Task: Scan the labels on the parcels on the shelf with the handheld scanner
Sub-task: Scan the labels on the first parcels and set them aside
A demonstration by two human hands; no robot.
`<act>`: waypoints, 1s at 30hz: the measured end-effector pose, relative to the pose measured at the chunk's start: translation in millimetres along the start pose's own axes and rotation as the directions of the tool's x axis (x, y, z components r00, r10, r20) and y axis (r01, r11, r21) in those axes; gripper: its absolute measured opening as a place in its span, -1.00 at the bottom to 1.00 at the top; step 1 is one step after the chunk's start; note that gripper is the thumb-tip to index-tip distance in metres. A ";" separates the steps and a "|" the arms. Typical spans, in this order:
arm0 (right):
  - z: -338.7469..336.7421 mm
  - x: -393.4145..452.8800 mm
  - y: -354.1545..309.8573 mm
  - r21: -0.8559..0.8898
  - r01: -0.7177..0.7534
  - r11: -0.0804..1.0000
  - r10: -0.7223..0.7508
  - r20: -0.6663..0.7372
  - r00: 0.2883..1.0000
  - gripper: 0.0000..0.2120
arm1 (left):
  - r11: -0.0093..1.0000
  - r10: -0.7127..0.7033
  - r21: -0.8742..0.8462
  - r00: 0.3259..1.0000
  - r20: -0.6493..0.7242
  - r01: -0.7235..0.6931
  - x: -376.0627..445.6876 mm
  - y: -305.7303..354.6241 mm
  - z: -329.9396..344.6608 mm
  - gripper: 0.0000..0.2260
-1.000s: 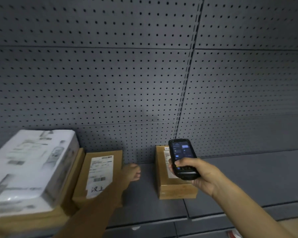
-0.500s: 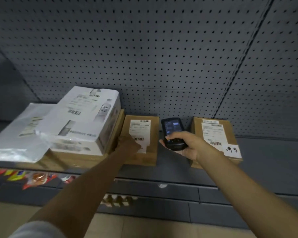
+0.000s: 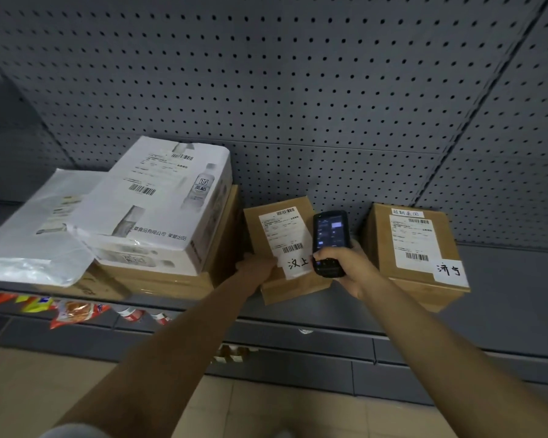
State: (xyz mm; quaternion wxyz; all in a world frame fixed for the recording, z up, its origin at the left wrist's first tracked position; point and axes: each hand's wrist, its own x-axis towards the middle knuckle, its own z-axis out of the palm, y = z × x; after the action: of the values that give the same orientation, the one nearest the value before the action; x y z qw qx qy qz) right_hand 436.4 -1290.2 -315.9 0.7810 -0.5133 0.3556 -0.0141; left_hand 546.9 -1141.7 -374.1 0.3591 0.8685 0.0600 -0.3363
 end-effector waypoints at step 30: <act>-86.3 -43.1 24.3 -0.130 -0.238 0.963 0.264 0.261 0.928 -0.42 | 0.708 0.088 -0.602 0.800 0.593 0.369 -24.8 -99.2 -0.3 -0.34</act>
State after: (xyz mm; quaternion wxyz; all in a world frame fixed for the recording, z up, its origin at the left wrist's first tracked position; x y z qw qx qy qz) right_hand 346.7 -1330.3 -331.3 0.7927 -0.4974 0.3063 0.1746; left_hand 493.8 -1065.2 -416.3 0.6287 0.5157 0.1379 -0.5654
